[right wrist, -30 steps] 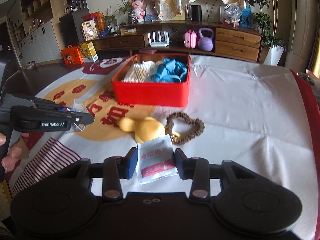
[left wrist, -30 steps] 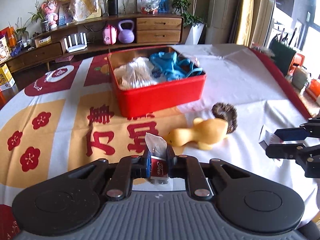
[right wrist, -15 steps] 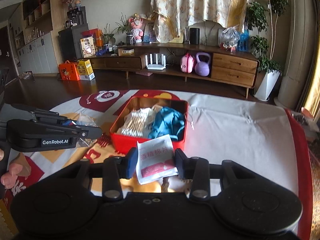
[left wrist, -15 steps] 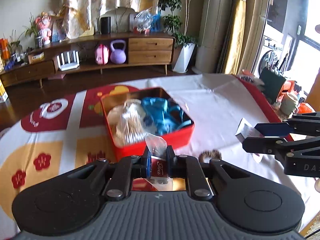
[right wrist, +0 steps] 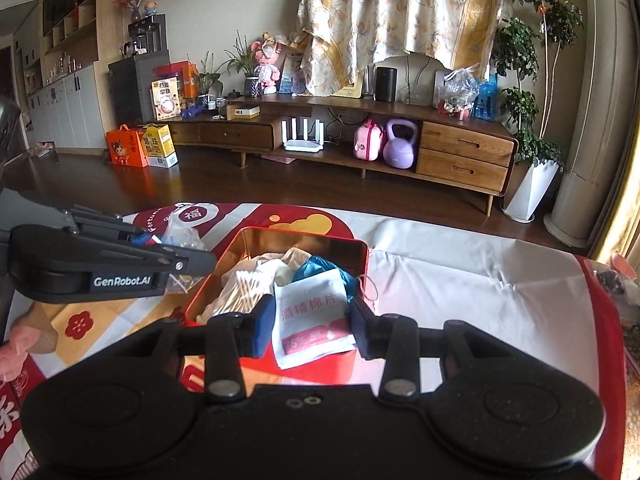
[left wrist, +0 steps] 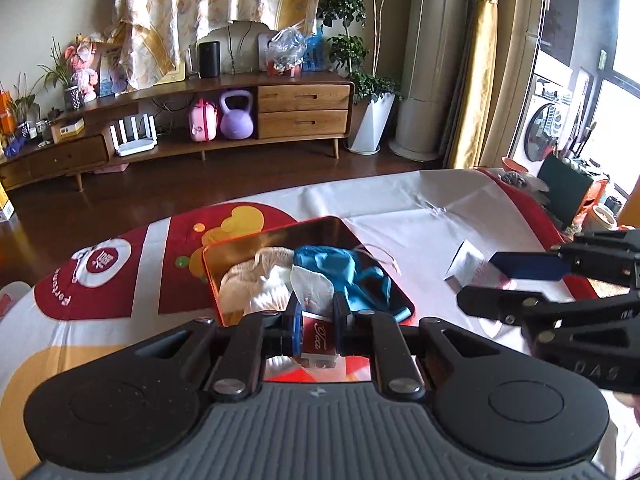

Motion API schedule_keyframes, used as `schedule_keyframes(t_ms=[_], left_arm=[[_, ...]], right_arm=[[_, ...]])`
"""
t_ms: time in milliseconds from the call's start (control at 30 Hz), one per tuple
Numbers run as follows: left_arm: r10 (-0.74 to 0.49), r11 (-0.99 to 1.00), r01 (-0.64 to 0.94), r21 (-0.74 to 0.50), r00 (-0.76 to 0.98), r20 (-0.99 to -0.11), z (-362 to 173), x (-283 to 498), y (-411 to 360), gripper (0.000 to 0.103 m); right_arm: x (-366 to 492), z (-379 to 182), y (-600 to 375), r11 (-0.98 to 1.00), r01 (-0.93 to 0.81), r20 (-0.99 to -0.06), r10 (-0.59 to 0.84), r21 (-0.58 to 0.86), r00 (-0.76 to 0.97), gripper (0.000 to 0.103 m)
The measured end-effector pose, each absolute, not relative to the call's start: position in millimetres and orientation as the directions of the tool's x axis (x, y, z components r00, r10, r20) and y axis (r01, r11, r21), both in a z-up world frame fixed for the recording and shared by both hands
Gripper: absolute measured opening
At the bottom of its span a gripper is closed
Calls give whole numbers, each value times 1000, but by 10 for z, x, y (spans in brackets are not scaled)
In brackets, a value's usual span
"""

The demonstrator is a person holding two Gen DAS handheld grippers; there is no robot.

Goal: Organize soft objects
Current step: 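Carry the tea bag with left tool while right tool carries the wipe packet over the box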

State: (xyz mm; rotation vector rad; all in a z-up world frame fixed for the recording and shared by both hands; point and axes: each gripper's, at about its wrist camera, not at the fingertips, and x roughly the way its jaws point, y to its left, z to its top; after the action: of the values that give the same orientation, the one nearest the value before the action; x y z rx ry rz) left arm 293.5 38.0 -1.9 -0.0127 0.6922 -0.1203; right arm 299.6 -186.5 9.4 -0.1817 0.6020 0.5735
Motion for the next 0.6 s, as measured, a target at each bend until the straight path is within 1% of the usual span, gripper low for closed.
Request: schedule_keyframes(t_ms=[267, 433, 600], left_arm=[[-81, 996, 79, -32, 753, -653, -212, 3434, 477, 15], [-76, 997, 45, -63, 737, -672, -386, 3716, 559, 15], [-88, 996, 51, -74, 722, -686, -560, 3883, 557, 15]], right_arm=[[3338, -133, -1632, 822, -570, -603, 452, -5, 657, 39], [3490, -307, -1503, 820, -573, -623, 450, 4, 640, 39], [3599, -472, -1433, 820, -571, -644, 451, 26, 618, 39]])
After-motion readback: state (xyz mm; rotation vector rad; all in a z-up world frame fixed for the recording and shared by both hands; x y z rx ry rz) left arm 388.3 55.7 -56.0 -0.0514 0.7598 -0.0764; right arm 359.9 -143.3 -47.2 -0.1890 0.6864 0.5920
